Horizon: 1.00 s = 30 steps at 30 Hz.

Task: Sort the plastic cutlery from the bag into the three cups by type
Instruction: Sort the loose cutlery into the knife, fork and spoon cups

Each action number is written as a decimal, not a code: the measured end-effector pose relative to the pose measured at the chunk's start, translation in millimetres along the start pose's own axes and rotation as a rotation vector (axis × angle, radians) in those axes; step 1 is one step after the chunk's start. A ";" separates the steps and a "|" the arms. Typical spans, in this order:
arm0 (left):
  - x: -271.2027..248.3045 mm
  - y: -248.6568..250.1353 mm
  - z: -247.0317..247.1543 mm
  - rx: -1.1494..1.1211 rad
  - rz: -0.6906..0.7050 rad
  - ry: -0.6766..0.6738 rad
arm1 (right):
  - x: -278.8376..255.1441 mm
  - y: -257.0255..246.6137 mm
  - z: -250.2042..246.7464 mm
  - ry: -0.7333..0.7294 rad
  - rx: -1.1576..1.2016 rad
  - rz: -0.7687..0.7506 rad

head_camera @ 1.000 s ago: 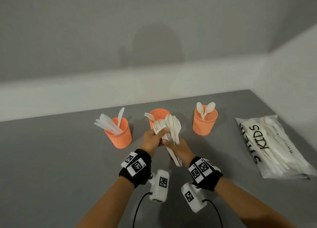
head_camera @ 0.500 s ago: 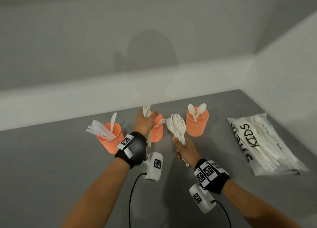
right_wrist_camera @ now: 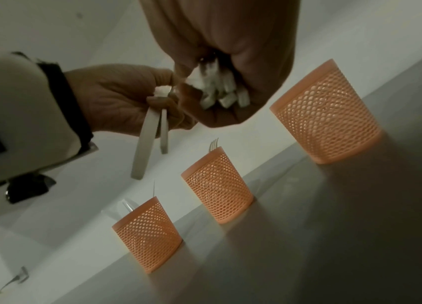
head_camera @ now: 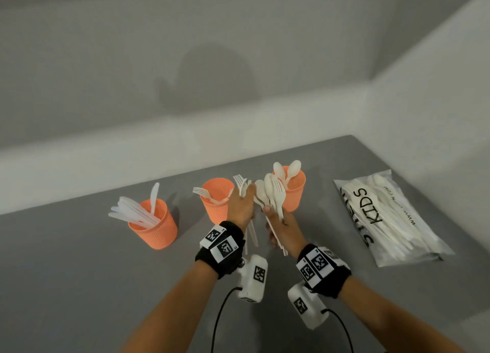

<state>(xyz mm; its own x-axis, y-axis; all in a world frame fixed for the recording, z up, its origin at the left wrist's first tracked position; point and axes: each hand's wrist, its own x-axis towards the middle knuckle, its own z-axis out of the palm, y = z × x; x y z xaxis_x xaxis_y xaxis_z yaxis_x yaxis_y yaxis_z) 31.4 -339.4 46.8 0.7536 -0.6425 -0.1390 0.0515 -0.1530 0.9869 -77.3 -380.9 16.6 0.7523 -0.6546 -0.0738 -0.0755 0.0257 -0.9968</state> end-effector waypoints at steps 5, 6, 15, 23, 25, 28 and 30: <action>6.8 -7.2 -2.5 -0.044 -0.038 0.119 | 4.4 4.1 -1.1 0.021 -0.032 0.027; 8.7 -7.9 -4.6 -0.078 -0.056 0.156 | 5.8 6.9 -1.2 0.034 -0.056 0.041; -0.7 -3.8 -22.1 -0.212 -0.176 0.224 | 9.9 17.4 -7.4 0.193 -0.608 -0.034; -30.3 -6.8 17.6 -0.124 -0.017 0.170 | 9.9 7.5 1.1 0.187 -0.656 -0.035; -28.4 -6.1 21.2 -0.100 0.009 0.212 | 9.7 8.4 -0.6 0.183 -0.589 0.002; -27.6 0.4 22.6 -0.021 0.111 0.250 | 9.7 12.6 -5.6 0.159 -0.523 0.019; -26.5 5.8 21.7 -0.011 0.152 0.271 | 9.8 15.5 -8.8 0.127 -0.501 0.012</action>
<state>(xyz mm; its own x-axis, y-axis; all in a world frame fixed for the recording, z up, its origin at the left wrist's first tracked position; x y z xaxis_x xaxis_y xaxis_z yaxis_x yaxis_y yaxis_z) -2.5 -339.5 54.4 0.9004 -0.4335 0.0357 -0.0692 -0.0618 0.9957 -76.9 -393.6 0.7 0.6666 -0.7437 -0.0502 -0.4112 -0.3108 -0.8569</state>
